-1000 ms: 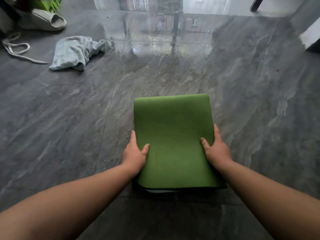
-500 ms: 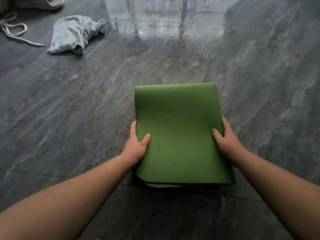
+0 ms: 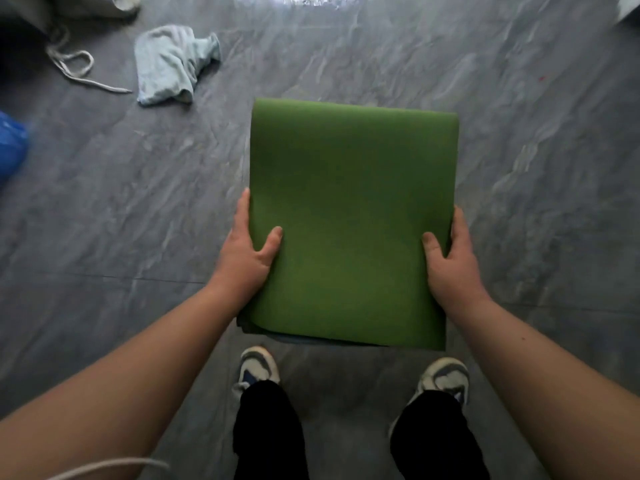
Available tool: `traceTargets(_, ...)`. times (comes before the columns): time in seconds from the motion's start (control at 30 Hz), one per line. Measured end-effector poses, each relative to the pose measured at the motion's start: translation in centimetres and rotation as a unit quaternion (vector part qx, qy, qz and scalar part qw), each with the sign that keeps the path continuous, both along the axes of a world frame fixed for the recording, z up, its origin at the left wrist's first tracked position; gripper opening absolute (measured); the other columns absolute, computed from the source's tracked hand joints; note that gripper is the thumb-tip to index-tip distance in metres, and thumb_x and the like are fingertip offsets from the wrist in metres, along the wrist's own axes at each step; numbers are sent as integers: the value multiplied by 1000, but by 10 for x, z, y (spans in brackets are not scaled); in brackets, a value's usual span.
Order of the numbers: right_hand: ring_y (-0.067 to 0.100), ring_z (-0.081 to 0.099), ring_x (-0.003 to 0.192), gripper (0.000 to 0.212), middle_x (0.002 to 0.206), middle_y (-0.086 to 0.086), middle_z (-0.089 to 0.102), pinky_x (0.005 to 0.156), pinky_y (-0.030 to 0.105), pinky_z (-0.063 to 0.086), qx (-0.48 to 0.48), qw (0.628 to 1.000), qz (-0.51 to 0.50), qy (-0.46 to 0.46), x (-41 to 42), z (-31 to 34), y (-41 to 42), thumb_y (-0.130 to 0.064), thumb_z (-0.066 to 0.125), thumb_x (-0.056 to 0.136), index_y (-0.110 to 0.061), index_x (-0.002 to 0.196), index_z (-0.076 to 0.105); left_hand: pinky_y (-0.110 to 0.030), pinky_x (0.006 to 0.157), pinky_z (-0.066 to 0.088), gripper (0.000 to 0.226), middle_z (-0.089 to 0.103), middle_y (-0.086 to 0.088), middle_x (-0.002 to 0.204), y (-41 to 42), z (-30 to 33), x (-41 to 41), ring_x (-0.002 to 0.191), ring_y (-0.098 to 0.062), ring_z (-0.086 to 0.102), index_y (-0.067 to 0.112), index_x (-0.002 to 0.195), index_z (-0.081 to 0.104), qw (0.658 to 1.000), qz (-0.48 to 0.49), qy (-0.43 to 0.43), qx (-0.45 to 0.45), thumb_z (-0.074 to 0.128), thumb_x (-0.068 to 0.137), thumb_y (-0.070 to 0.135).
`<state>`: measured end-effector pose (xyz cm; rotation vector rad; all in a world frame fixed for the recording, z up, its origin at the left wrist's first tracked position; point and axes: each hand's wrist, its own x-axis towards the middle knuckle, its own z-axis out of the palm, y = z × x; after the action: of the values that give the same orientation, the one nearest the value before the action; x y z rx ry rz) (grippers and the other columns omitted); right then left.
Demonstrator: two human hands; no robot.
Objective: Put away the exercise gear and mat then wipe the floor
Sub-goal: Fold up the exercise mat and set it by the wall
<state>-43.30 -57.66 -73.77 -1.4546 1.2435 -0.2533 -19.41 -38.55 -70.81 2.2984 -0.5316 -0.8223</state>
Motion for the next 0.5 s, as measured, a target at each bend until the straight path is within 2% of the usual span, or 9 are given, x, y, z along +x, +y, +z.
traceTargets(0.1,13,42,137,62,152,-6,41,116,42,35,1,1000,-13,6,-7,115,-10,-37,52,98,-32,153,24,-26,109,28,78,33,-2,155,-16,117,-4,137,-17,38,34,156,10,1000,-15,-11,-5,59,95,35)
traceTargets(0.17,13,45,135,58,150,-5,44,114,38,37,-8,999,-32,-9,-14,202,-19,-31,52,100,-30,153,26,-29,112,30,77,33,0,156,-32,200,-10,137,-16,38,33,156,11,999,-29,-21,-13,59,96,36)
traceTargets(0.3,13,49,129,54,144,-8,47,112,43,41,-43,996,-81,-22,-48,361,-41,-27,52,101,-32,150,30,-34,112,34,77,36,4,154,-73,352,-32,133,-13,43,40,154,9,995,-75,-43,-40,59,95,39)
traceTargets(0.43,11,50,125,48,136,-15,49,110,43,41,-85,985,-143,-37,-109,483,-56,-28,51,102,-43,143,32,-30,103,38,77,40,5,153,-121,467,-77,129,-22,50,45,152,9,987,-132,-70,-61,59,94,40)
traceTargets(0.5,10,49,126,48,137,-16,48,111,42,40,-107,977,-179,-43,-144,527,-63,-28,51,102,-42,144,33,-31,99,39,77,41,5,152,-150,507,-106,126,-25,52,45,152,10,982,-159,-73,-77,60,94,39)
